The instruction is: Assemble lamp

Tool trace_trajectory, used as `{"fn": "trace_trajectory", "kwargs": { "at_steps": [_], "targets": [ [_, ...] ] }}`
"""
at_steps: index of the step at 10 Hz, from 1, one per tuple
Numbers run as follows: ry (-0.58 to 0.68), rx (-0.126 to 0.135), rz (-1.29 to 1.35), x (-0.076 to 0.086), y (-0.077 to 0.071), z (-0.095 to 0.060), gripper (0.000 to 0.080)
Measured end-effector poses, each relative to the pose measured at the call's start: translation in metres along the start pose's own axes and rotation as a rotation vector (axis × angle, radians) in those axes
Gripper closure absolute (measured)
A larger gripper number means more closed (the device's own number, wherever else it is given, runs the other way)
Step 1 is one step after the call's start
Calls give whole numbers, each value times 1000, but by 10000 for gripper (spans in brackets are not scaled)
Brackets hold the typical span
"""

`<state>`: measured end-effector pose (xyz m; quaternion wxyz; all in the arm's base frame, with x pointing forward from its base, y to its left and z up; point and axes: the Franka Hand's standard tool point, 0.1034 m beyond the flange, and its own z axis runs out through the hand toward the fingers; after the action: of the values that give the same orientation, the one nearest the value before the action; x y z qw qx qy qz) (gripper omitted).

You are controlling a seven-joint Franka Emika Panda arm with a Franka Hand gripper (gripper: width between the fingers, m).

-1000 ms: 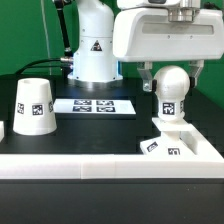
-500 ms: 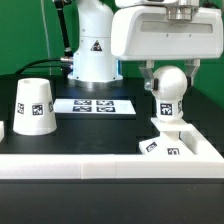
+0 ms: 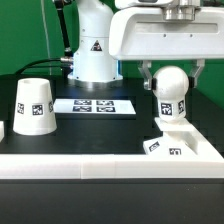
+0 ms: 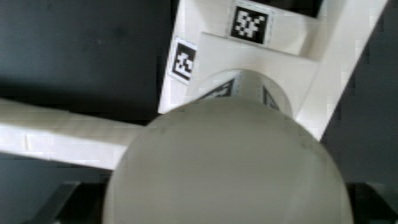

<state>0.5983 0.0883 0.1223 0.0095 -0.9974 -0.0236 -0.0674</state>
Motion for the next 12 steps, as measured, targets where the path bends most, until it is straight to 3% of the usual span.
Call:
{"fn": "trace_trajectory", "kwargs": {
  "at_steps": [3, 7, 12],
  "targets": [
    [-9, -7, 308, -2, -1, 1, 222],
    [-15, -10, 520, -3, -1, 1, 220],
    [-50, 14, 890, -6, -4, 1, 220]
  ]
}}
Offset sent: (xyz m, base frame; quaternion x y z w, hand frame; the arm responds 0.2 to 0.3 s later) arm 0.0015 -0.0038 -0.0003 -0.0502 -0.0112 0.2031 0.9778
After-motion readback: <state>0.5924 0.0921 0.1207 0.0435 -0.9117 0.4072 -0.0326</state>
